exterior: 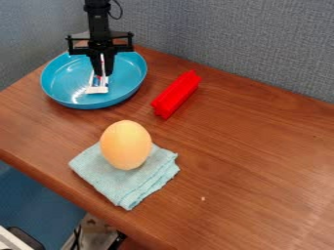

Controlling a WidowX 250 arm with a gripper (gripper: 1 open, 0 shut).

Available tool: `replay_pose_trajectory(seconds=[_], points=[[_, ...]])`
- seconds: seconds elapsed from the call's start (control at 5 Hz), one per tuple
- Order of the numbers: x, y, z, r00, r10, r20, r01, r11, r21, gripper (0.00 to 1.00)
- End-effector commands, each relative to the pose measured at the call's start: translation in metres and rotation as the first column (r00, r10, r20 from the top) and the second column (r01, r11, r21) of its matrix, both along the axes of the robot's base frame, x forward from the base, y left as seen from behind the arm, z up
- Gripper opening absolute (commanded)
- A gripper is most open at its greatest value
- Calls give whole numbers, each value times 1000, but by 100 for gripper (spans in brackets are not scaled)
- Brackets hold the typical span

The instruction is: Put the toothpaste on the blue plate

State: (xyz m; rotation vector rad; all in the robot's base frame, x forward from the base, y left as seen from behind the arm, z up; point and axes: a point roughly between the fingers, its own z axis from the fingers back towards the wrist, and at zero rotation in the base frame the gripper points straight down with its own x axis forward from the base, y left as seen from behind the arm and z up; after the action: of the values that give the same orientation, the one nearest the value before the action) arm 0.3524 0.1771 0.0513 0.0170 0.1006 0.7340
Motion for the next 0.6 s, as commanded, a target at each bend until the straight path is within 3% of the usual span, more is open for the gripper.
replay_pose_trajectory(seconds=[0.0,0.4], points=[[5,6,18,999,-5,43,4,1000,28,100],[2,11,37,998,-24,64,24,1000,-8,100]])
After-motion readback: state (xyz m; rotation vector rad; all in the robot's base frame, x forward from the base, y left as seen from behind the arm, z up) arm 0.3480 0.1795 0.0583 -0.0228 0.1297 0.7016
